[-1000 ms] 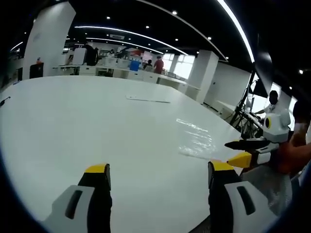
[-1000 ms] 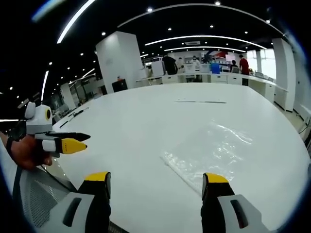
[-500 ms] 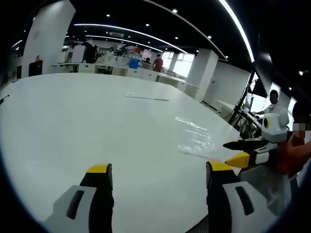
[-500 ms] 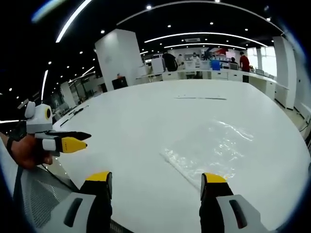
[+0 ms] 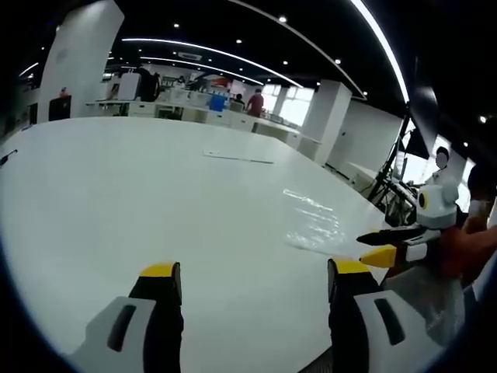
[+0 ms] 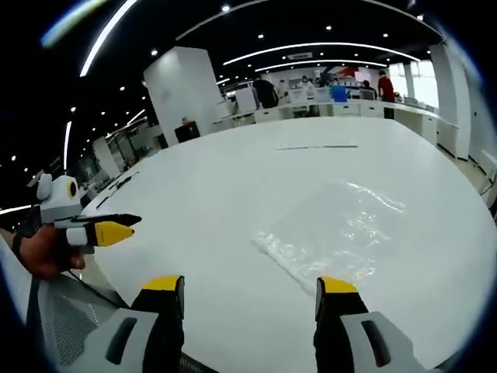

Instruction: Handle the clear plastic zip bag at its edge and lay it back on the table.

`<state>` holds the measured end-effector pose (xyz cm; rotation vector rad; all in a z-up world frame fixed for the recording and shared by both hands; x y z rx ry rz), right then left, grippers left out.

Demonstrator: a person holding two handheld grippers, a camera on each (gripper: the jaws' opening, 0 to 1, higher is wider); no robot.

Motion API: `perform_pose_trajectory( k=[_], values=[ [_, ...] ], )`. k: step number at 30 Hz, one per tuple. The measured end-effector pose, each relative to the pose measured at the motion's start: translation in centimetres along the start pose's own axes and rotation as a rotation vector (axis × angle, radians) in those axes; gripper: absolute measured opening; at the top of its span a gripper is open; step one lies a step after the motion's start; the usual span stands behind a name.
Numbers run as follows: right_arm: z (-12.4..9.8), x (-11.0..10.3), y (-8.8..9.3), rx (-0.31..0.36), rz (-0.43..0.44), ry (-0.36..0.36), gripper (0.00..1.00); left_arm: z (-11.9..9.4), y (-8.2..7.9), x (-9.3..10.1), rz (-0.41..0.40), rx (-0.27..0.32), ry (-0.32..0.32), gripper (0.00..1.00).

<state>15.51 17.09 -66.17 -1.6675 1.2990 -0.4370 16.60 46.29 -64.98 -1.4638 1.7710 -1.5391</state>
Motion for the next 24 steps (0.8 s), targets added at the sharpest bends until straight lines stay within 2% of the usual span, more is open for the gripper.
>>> perform_pose_trajectory(
  k=[5, 12, 24],
  values=[
    [-0.2, 1.8, -0.7, -0.007, -0.005, 0.026, 0.67, 0.0, 0.0, -0.3, -0.006, 0.011, -0.01, 0.76],
    [0.1, 4.0, -1.1, -0.054, -0.05, 0.045, 0.67, -0.1, 0.0, -0.3, -0.008, 0.011, -0.018, 0.76],
    [2.0, 5.8, -1.5, -0.106, -0.112, 0.036, 0.65, -0.3, -0.1, -0.7, -0.03, 0.021, -0.03, 0.73]
  ],
)
Point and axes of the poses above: the point that each gripper's makers call its tool centre point, and the gripper's own axes: z roughly forward along the fingers, x roughly to its right, y roughly out of its underside, the point moved 10 cm from there along -z, roughly backward along the fingers, and after that the axes turned 6 degrees about x, right-handed, at the moved point
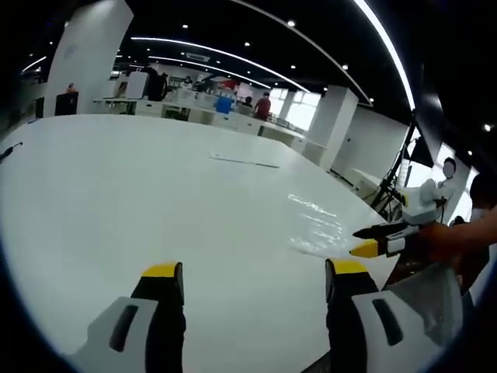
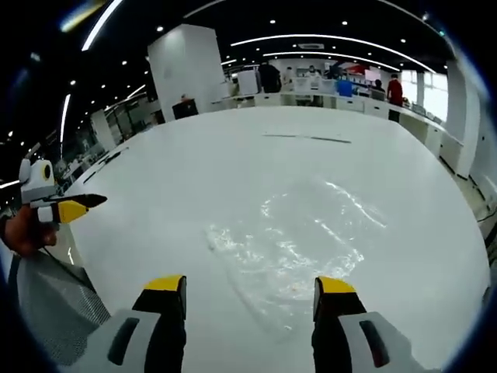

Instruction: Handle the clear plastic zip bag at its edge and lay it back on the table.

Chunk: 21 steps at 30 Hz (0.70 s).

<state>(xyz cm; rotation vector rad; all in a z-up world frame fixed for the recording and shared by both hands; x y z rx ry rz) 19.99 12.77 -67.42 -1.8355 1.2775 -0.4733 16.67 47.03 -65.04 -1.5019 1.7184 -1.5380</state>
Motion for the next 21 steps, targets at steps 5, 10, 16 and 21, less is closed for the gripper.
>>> perform_pose_trajectory(
  k=[5, 10, 16, 21],
  values=[
    [1.2, 0.5, 0.2, -0.038, -0.02, -0.003, 0.62, 0.0, 0.0, 0.2, 0.002, -0.006, 0.006, 0.7],
    [1.4, 0.9, 0.2, -0.073, -0.068, -0.014, 0.61, 0.0, 0.0, 0.2, 0.004, -0.005, 0.005, 0.7],
    [2.2, 1.4, 0.0, -0.101, -0.088, -0.02, 0.6, -0.1, 0.0, 0.2, -0.002, -0.002, -0.004, 0.7],
    [2.5, 1.3, 0.6, -0.142, -0.082, -0.031, 0.59, -0.1, -0.1, 0.3, -0.001, -0.005, -0.007, 0.7]
  ],
)
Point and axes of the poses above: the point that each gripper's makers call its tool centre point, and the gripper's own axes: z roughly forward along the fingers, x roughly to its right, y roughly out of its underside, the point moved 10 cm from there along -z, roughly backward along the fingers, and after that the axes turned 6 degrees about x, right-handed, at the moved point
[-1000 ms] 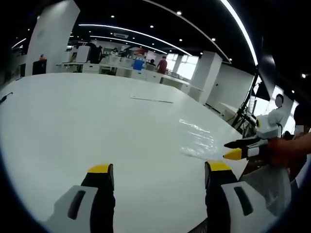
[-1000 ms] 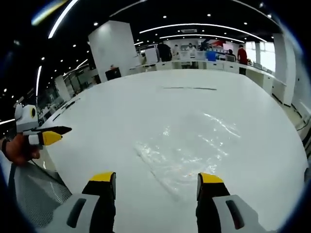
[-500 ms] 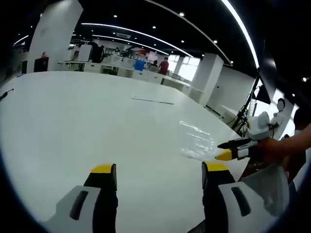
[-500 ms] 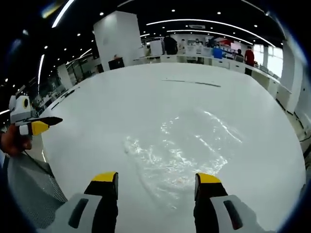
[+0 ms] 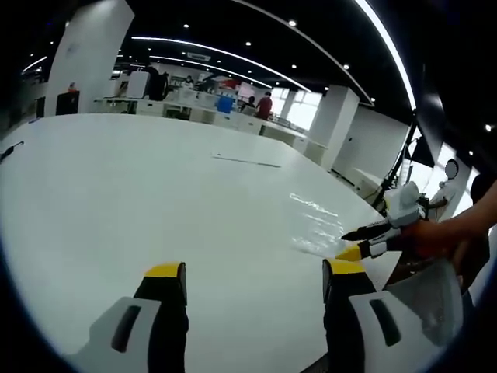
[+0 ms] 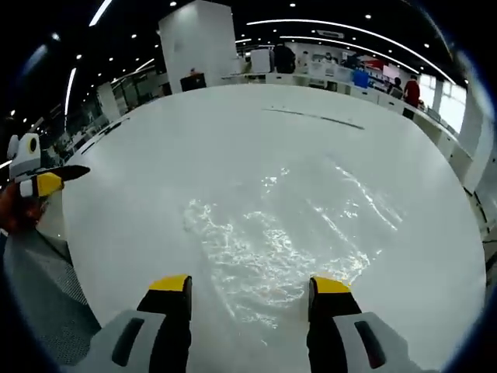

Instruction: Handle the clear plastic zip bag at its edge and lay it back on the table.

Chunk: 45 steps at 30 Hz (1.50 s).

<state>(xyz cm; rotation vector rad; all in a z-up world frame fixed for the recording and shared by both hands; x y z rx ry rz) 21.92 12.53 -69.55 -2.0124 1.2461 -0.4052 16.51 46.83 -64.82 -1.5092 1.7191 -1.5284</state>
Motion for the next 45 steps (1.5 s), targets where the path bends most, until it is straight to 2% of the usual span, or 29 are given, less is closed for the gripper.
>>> perform_pose_trajectory(
  k=[6, 11, 13, 20, 27, 34, 37, 42, 45],
  values=[
    [0.5, 0.3, 0.9, -0.001, -0.105, 0.016, 0.56, 0.0, 0.1, -0.1, -0.005, -0.003, -0.005, 0.7],
    [0.5, 0.9, 1.1, 0.005, -0.115, 0.018, 0.49, 0.2, 0.4, 0.0, 0.011, -0.03, 0.004, 0.68],
    [0.5, 0.8, 1.0, -0.005, -0.148, 0.006, 0.48, 0.2, 0.4, 0.0, 0.017, -0.042, 0.002, 0.66],
    [0.3, 0.7, 0.8, -0.009, -0.145, -0.005, 0.47, 0.1, 0.4, -0.1, 0.021, -0.04, -0.005, 0.64],
    [0.4, 1.1, 0.1, -0.07, -0.185, -0.039, 0.41, 0.1, 0.6, -0.1, 0.031, -0.061, -0.007, 0.62],
    [0.5, 1.6, -0.2, -0.086, -0.193, -0.042, 0.3, 0.1, 0.6, -0.4, 0.024, -0.057, -0.009, 0.61],
    [0.6, 1.8, -0.3, -0.092, -0.194, -0.038, 0.2, 0.1, 0.6, -0.5, 0.02, -0.057, -0.011, 0.6],
    [0.8, 1.8, -0.4, -0.11, -0.198, -0.031, 0.19, 0.1, 0.7, -0.4, 0.024, -0.064, -0.009, 0.59],
    [1.0, 1.4, -0.9, -0.155, -0.222, -0.03, 0.17, 0.2, 0.8, -0.6, 0.027, -0.069, -0.013, 0.58]
  ],
)
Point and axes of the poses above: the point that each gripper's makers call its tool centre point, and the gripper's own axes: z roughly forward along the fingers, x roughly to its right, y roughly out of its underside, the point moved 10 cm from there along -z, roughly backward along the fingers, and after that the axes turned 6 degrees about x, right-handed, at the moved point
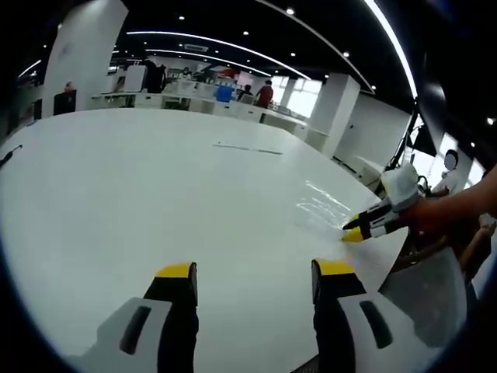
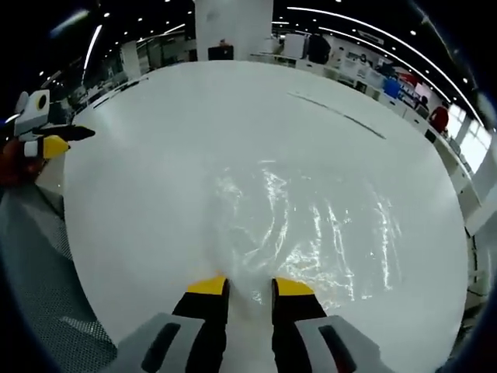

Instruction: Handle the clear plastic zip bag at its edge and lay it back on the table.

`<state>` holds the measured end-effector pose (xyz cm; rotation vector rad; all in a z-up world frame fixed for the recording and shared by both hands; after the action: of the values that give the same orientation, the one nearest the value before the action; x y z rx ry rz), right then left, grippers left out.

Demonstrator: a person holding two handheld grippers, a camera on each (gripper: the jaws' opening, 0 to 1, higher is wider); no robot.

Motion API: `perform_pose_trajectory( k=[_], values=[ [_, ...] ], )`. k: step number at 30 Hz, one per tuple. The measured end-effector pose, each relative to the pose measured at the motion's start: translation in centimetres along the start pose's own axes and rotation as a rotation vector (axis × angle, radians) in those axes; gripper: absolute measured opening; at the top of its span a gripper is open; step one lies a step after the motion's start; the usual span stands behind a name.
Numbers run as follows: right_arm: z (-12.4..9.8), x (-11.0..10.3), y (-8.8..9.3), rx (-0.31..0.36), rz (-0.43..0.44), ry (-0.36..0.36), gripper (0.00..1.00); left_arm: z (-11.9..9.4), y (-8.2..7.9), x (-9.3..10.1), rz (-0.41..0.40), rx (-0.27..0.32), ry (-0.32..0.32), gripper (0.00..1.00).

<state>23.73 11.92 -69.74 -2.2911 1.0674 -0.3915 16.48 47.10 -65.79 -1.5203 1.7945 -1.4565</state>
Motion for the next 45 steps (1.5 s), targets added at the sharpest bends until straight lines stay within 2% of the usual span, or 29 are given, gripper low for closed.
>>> perform_pose_trajectory(
  k=[4, 7, 14, 18, 22, 25, 29, 31, 35, 39, 42, 45],
  values=[
    [0.2, -0.6, -0.3, -0.019, -0.06, 0.012, 0.05, -0.1, -0.1, 0.3, 0.004, 0.0, -0.001, 0.57],
    [0.7, -1.1, -0.8, -0.027, -0.075, 0.03, 0.0, -0.1, -0.1, 0.2, 0.002, 0.002, -0.003, 0.56],
    [0.8, -1.4, -1.0, -0.034, -0.128, 0.014, 0.0, -0.1, -0.2, 0.3, 0.006, 0.005, 0.0, 0.54],
    [0.2, -2.9, -1.6, -0.017, -0.247, -0.02, 0.0, -0.1, -0.2, 0.0, 0.018, 0.005, -0.017, 0.56],
    [0.4, -3.9, -1.9, -0.007, -0.269, -0.041, 0.0, -0.1, -0.2, 0.2, 0.034, -0.001, -0.014, 0.55],
    [-0.2, -5.3, -2.5, 0.007, -0.315, -0.058, 0.0, -0.1, -0.1, 0.7, 0.062, -0.009, -0.005, 0.55],
    [0.5, -5.9, -3.0, 0.019, -0.357, -0.084, 0.0, 0.1, -0.1, 0.6, 0.083, -0.021, 0.008, 0.54],
    [0.0, -6.8, -3.4, 0.023, -0.38, -0.099, 0.0, 0.1, -0.1, 0.6, 0.088, -0.019, 0.01, 0.54],
    [-0.4, -7.7, -4.3, 0.035, -0.417, -0.118, 0.0, 0.1, -0.1, 0.8, 0.092, -0.023, 0.008, 0.54],
    [0.5, -8.0, -4.9, 0.059, -0.419, -0.14, 0.0, 0.0, -0.2, 0.7, 0.089, -0.021, 0.0, 0.53],
    [-0.3, -9.1, -5.6, 0.069, -0.456, -0.164, 0.0, -0.1, -0.3, 0.5, 0.089, -0.019, -0.009, 0.53],
    [-0.1, -8.9, -6.3, 0.075, -0.486, -0.176, 0.0, -0.1, -0.5, 0.5, 0.09, -0.017, -0.015, 0.53]
  ],
)
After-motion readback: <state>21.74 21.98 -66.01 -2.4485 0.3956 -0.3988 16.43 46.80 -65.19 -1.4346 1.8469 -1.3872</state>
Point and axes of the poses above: the point that each gripper's makers call its tool centre point, and the gripper's own axes: z roughly forward along the fingers, x roughly to its right, y roughly out of its underside, the point moved 10 cm from there along -z, roughly backward along the fingers, and after that the axes turned 6 degrees about x, right-handed, at the moved point
